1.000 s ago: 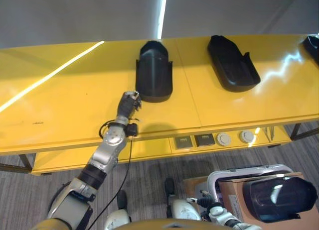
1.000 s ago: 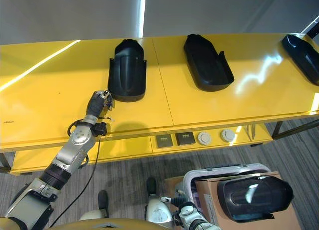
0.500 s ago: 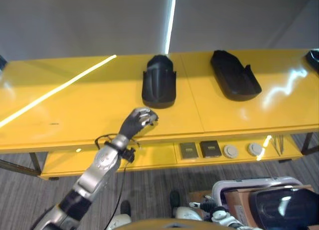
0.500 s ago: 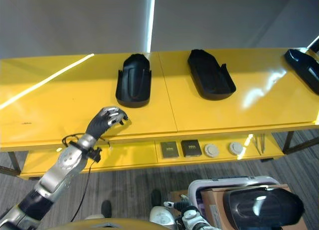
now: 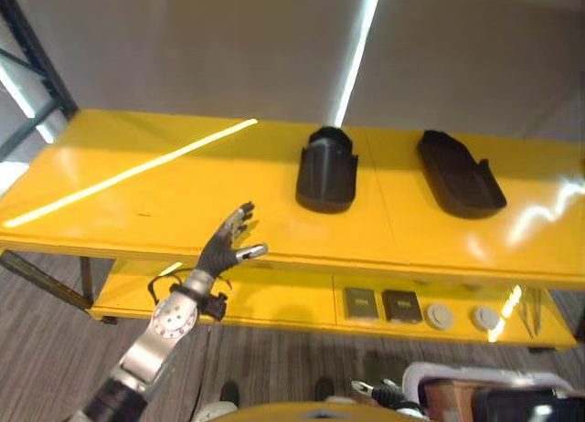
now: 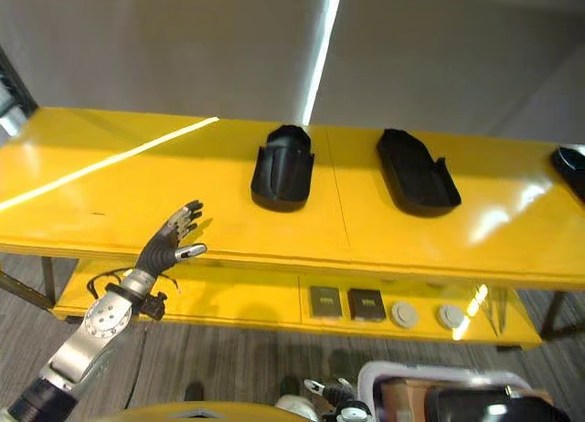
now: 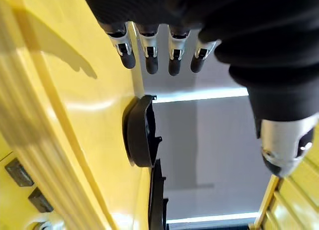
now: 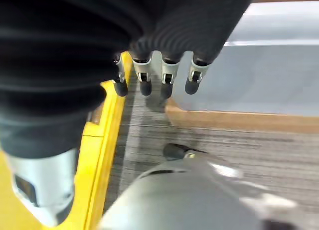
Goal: Move parts from the plastic box to the shelf.
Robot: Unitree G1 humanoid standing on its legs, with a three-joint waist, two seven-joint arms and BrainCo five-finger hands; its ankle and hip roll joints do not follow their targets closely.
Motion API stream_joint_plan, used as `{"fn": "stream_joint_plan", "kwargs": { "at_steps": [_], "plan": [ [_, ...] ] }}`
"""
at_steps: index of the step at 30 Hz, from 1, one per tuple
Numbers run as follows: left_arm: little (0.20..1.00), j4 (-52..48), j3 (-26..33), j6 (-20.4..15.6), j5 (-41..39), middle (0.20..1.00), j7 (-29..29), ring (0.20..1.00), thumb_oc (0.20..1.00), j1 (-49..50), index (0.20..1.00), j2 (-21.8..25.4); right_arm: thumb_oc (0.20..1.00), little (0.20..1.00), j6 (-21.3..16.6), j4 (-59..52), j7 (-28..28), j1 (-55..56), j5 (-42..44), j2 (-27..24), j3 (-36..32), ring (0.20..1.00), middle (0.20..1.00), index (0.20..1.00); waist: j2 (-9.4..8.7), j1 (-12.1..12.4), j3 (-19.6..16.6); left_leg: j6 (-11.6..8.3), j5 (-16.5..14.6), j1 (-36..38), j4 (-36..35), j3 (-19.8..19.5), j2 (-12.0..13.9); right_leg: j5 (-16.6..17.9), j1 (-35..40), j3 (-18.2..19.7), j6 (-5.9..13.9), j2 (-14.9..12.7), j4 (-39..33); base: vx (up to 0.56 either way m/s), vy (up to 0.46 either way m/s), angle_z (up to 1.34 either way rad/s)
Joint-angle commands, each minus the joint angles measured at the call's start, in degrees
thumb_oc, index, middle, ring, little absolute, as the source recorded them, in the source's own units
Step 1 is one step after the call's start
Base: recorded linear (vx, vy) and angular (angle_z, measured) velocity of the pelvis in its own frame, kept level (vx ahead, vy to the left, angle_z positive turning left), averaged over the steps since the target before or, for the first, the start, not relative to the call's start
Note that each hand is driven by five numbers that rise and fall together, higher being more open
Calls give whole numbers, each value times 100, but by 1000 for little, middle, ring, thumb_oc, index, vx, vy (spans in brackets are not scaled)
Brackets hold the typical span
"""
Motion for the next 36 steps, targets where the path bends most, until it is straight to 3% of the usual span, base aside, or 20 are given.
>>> {"fn": "stream_joint_plan", "kwargs": {
  "at_steps": [1,3,6,8,11,12,13,16,18,19,20,21,23,24,25,26,28,30,34,36],
  "plan": [
    [1000,-215,192,-505,360,1000,207,1000,1000,-415,1000,33,1000,1000,-58,-89,-190,-230,302,24,-29,1000,1000,1000,120,-48,472,223,-537,74,-48,178,111,69,-12,96,428,-339,501,-171,257,-91],
    [1000,45,321,-521,552,1000,371,1000,1000,-644,1000,-20,1000,1000,-91,-63,-168,-67,298,62,-112,1000,1000,1000,165,-50,585,285,-543,106,-29,502,173,-40,-272,-288,376,-329,950,-157,233,-128],
    [1000,197,465,-506,706,1000,522,1000,1000,-750,1000,-86,1000,1000,-59,138,-158,112,155,37,-168,1000,1000,1000,265,42,535,367,-588,165,19,963,253,-656,-135,-1329,99,-317,1757,-69,172,-106],
    [1000,217,587,-493,720,1000,565,1000,1000,-695,1000,-167,1000,1000,-34,251,-167,174,78,23,-239,1000,1000,1000,259,124,438,370,-696,267,3,1263,239,-1000,80,-1885,80,-332,2041,-23,81,-155],
    [1000,214,782,-490,690,1000,565,1000,1000,-488,1000,-264,1000,1000,-3,332,-172,206,-47,-2,-286,1000,1000,1000,193,262,335,352,-657,231,52,1761,256,-1032,389,-2455,52,-291,1600,-76,-48,-92],
    [1000,272,808,-487,692,1000,574,1000,1000,-430,1000,-311,1000,1000,7,344,-184,194,-65,-7,-273,1000,1000,1000,188,274,307,335,-635,201,55,1895,253,-1019,471,-2424,37,-206,1233,-99,-191,-176],
    [1000,387,822,-496,646,1000,563,1000,1000,-379,1000,-396,1000,1000,-1,338,-187,219,-80,-24,-212,1000,1000,1000,232,248,252,260,-586,155,94,2005,269,-1050,611,-2065,-58,54,553,-58,-165,-184],
    [1000,526,833,-516,623,1000,587,1000,1000,-354,1000,-475,1000,1000,-16,302,-182,216,-93,-58,-176,1000,1000,1000,326,208,250,151,-556,61,349,2003,339,-1010,768,-1830,-148,218,125,3,-174,-99],
    [1000,548,891,-534,569,1000,596,1000,1000,-369,1000,-515,1000,1000,-56,230,-149,239,-139,-103,-88,1000,1000,1000,279,169,422,-26,-727,-394,1638,1919,704,-1051,906,-1601,-337,321,25,-13,-280,-41],
    [1000,549,911,-545,586,1000,607,1000,1000,-357,1000,-498,1000,1000,-76,178,-144,236,-154,-129,3,1000,1000,1000,298,207,565,-179,-571,-635,2193,1709,937,-1147,991,-1498,-462,421,25,-44,-239,-18],
    [1000,551,906,-557,633,1000,669,1000,1000,-366,1000,-480,1000,1000,-101,146,-147,198,-195,-196,112,1000,1000,1000,327,301,711,-277,-327,-817,2575,1233,982,-1206,1018,-1340,-572,489,57,-149,-136,-41],
    [1000,613,871,-571,676,1000,729,1000,1000,-413,1000,-513,1000,1000,-95,173,-134,139,-238,-263,170,1000,1000,1000,355,379,821,-261,-138,-1021,2697,820,842,-1147,977,-1320,-645,505,78,-139,-58,-91],
    [1000,783,864,-563,770,1000,822,1000,1000,-353,1000,-551,1000,1000,-101,202,-157,71,-396,-302,292,1000,1000,1000,356,506,817,-224,-376,-1053,2190,-120,406,-1133,989,-1042,-579,505,68,3,13,-104],
    [1000,784,903,-571,777,1000,886,1000,1000,-274,1000,-545,1000,1000,-121,157,-174,76,-354,-293,282,1000,1000,1000,390,578,801,-254,-390,-1023,1737,-641,287,-1147,1008,-827,-530,539,81,149,95,-94],
    [1000,777,901,-585,861,1000,959,1000,1000,-250,1000,-525,1000,1000,-153,117,-156,81,-300,-318,219,1000,1000,1000,454,548,754,-322,-231,-964,1288,-1157,346,-1142,970,-613,-455,540,127,148,115,-104],
    [1000,772,859,-546,957,1000,958,1000,1000,-249,1000,-498,1000,1000,-162,124,-155,77,-337,-340,254,1000,1000,1000,493,594,763,-317,-227,-932,1163,-1608,207,-1158,965,-441,-441,564,164,90,85,-120],
    [1000,831,856,-549,994,1000,933,1000,1000,-206,1000,-469,1000,1000,-155,129,-140,31,-412,-376,292,1000,1000,1000,531,529,710,-282,-330,-770,985,-1659,191,-1152,937,-327,-415,580,177,51,70,-78],
    [1000,899,708,-520,1124,1000,921,1000,1000,-266,1000,-427,1000,1000,-187,63,-193,39,-393,-392,208,1000,1000,1000,593,413,642,-324,-236,-638,790,-1386,318,-1116,957,-345,-390,544,129,67,204,-100],
    [1000,1379,368,-454,1558,1000,749,1000,1000,-255,1000,-276,1000,1000,-360,-632,-220,153,-282,-422,143,1000,1000,1000,621,93,579,-93,-347,-325,502,-997,222,-924,760,0,-195,338,96,27,238,-23],
    [1000,1839,305,-428,1726,1000,848,1000,1000,-156,1000,-302,1000,1000,-607,-2162,-393,397,-553,-620,159,1000,1000,1000,634,-109,637,2,-273,-244,269,-649,215,-767,446,397,-95,299,155,-76,228,-90]
  ]
}}
